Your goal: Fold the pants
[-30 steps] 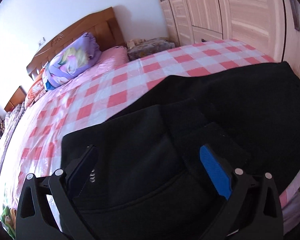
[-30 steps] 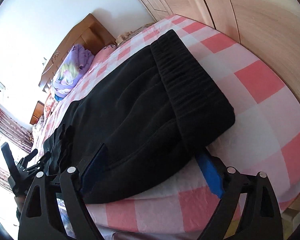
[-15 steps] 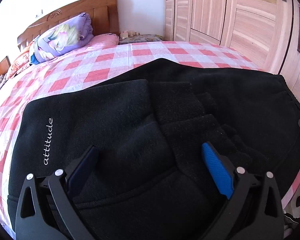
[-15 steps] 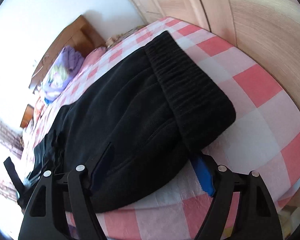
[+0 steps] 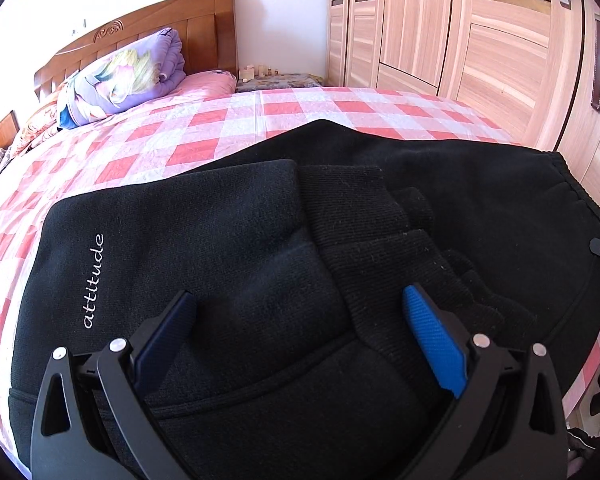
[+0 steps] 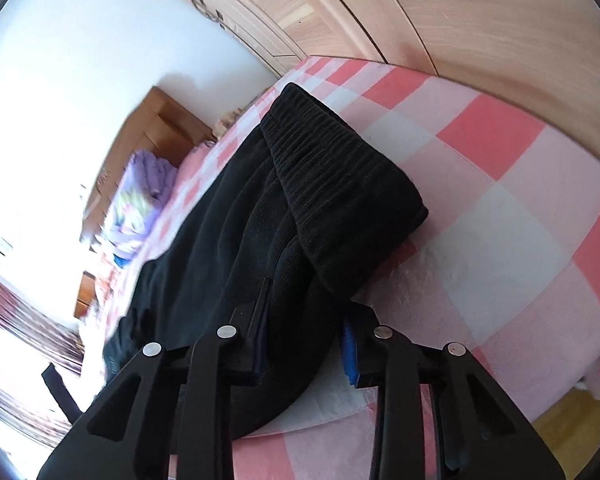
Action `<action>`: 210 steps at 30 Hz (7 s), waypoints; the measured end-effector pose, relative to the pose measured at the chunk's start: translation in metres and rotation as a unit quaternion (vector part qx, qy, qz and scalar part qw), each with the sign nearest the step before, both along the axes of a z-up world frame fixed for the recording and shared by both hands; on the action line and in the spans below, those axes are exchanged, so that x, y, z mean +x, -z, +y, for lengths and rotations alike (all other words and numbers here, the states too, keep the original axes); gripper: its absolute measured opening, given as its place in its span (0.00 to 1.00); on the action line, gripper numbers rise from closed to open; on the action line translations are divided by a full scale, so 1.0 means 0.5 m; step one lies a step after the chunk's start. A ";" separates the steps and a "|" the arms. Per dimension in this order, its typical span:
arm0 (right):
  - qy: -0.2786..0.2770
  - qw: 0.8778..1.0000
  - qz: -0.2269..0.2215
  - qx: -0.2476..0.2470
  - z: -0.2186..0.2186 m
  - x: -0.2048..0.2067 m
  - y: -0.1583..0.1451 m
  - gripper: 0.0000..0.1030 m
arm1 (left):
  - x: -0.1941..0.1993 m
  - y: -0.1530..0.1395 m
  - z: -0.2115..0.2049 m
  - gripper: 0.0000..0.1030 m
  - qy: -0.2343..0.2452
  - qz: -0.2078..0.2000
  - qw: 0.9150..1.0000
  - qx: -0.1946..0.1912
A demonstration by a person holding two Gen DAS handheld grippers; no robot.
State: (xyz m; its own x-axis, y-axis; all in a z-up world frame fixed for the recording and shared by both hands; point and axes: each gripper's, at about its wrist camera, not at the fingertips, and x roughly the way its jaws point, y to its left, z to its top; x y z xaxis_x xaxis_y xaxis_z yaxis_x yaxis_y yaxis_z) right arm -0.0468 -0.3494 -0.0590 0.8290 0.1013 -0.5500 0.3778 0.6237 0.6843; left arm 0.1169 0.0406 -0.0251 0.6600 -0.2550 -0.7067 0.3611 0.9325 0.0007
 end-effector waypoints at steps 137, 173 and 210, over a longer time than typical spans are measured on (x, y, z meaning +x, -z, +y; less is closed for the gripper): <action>-0.407 0.852 -0.088 -0.319 0.455 0.027 -0.109 0.89 | -0.098 -0.177 0.592 0.95 -0.155 0.021 0.944 -0.291; -0.454 0.865 0.049 -0.210 0.560 0.585 -0.140 0.91 | -0.053 -0.037 0.297 0.98 -0.049 -0.001 0.997 -0.064; -0.422 0.901 0.008 -0.101 0.586 0.597 -0.203 0.95 | -0.042 -0.038 0.295 0.99 -0.035 0.015 0.998 -0.047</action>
State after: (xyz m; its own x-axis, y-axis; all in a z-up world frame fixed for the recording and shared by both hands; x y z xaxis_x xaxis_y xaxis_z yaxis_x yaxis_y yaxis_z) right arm 0.2517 -0.0565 0.0424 0.4949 0.5894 -0.6386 -0.2815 0.8040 0.5239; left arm 0.0958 0.1882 -0.0059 0.6575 -0.2753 -0.7013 0.2945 0.9507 -0.0971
